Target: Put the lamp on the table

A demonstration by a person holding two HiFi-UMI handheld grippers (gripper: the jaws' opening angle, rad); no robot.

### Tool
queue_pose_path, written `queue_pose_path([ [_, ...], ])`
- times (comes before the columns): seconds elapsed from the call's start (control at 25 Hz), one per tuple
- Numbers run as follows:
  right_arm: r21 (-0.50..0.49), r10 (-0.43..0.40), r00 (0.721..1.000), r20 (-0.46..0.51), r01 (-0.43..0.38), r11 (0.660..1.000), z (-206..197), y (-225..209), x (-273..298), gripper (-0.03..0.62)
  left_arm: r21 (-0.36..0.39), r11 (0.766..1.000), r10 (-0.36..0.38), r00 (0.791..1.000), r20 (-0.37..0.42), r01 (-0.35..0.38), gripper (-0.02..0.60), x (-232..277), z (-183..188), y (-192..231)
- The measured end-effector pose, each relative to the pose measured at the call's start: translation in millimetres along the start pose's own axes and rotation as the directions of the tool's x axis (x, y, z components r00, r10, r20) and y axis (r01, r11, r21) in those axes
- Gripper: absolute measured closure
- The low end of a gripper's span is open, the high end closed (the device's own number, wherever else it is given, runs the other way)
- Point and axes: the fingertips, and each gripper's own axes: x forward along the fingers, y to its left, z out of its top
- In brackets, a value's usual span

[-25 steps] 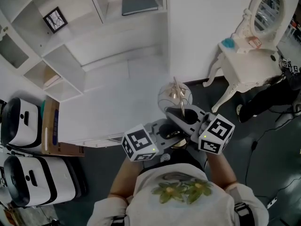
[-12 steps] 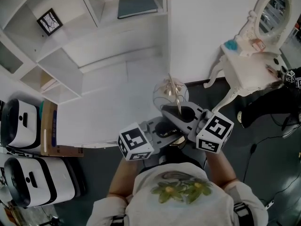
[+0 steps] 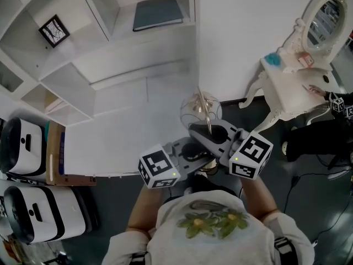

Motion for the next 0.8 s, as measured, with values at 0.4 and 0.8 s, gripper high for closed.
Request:
queue_pose_path([
  [0.4,0.006,0.010,1.000,-0.029,-0.009,1.000,-5,-27,17,0.549,-0.024,0.999,0.033,0.999,-0.003,-0.034,0.522,1,-1,32],
  [0.8,0.027,0.007,0.999,-0.040,-0.006,1.000,-11,-49,32,0.554,-0.043,0.998,0.049,0.999,-0.018,-0.050,0.522,0,-5,58],
])
